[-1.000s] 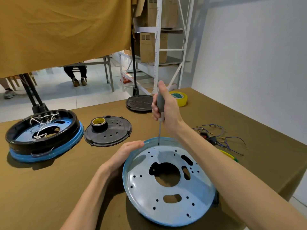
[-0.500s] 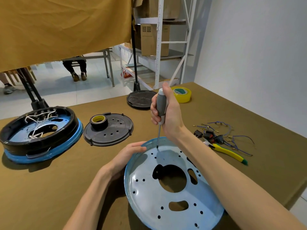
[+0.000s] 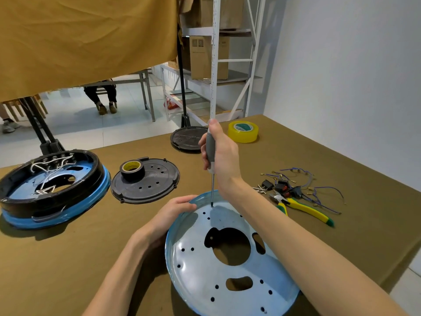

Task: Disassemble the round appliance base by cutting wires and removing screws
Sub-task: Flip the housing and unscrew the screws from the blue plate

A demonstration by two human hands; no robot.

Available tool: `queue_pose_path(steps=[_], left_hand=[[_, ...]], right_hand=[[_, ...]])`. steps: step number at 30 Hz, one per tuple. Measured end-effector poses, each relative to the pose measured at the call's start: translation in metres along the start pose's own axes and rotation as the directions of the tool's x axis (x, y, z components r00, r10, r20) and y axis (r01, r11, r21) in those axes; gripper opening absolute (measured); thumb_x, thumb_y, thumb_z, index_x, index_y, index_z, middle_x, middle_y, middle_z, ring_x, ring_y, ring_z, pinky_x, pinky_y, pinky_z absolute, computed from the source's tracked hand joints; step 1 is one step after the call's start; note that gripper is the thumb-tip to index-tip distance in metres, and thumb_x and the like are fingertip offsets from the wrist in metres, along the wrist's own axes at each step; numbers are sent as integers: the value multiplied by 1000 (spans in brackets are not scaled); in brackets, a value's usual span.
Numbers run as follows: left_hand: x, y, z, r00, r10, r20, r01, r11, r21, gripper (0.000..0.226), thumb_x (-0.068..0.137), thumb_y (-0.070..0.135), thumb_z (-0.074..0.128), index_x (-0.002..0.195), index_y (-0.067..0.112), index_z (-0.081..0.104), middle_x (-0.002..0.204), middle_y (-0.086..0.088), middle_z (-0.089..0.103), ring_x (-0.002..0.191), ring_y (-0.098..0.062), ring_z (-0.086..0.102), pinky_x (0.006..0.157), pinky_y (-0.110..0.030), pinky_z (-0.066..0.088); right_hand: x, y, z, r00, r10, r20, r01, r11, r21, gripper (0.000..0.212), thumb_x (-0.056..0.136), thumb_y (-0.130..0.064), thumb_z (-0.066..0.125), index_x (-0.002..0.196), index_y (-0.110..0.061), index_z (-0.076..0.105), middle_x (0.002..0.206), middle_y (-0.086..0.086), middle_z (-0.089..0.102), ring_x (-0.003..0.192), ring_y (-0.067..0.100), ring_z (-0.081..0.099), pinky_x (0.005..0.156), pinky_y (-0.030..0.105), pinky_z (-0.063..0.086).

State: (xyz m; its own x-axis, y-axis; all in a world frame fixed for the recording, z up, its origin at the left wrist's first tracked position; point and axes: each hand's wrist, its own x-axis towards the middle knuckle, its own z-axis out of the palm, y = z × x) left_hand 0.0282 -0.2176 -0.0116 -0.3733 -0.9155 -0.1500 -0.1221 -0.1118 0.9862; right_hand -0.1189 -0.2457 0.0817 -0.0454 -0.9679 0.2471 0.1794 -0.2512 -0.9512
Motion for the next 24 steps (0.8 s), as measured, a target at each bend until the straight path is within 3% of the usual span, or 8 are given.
queue_pose_path(steps=[2,5,9,13,18,21,24], left_hand=[[0,6,-1,995,76,-72,-63,984,166,39,100,4,55,118,34,72,107,12,78,93,-7,73,79,-21,58],[0,15,-2,961,253,-110,-207,924,321,39,98,5,63,120,35,71,115,15,76,110,-4,69,95,-24,56],[0,24,13,940,336,-55,-292,880,375,26,103,17,61,117,34,75,110,16,77,107,-6,70,93,-28,58],[4,26,23,914,395,-96,-320,845,429,26,106,16,56,115,29,76,110,16,76,108,-11,69,98,-37,56],[8,25,21,888,444,-118,-362,835,415,21,105,21,59,109,26,79,108,18,77,111,-3,68,102,-32,51],[10,22,21,883,446,-149,-355,840,411,18,102,19,64,106,23,81,101,16,79,105,-3,72,102,-37,55],[12,22,20,867,459,-192,-352,839,415,16,99,18,68,108,21,81,96,16,80,97,-4,75,96,-37,59]], right_hand=[[-2,2,3,999,-34,-38,32,999,-43,55,103,-51,51,80,-2,61,64,8,50,59,17,46,51,27,38],[-6,5,7,996,-90,25,91,995,-34,57,102,-50,52,75,-1,58,64,12,47,55,16,45,50,26,36],[-4,2,5,981,-16,195,5,998,57,51,90,-53,48,61,-11,48,50,4,39,40,14,31,43,26,25],[5,-4,-10,914,86,395,-146,982,123,46,93,-53,41,66,-16,39,48,1,35,42,15,22,42,25,21],[8,-4,-17,820,127,558,-240,962,133,45,92,-52,40,67,-16,35,47,0,32,47,22,11,48,35,10],[9,-4,-19,830,141,540,-251,958,135,46,93,-53,42,66,-15,39,49,3,36,47,21,17,53,40,10],[4,-2,-15,947,106,303,-138,986,88,50,92,-57,54,74,-11,57,60,9,54,48,20,42,53,34,35]])
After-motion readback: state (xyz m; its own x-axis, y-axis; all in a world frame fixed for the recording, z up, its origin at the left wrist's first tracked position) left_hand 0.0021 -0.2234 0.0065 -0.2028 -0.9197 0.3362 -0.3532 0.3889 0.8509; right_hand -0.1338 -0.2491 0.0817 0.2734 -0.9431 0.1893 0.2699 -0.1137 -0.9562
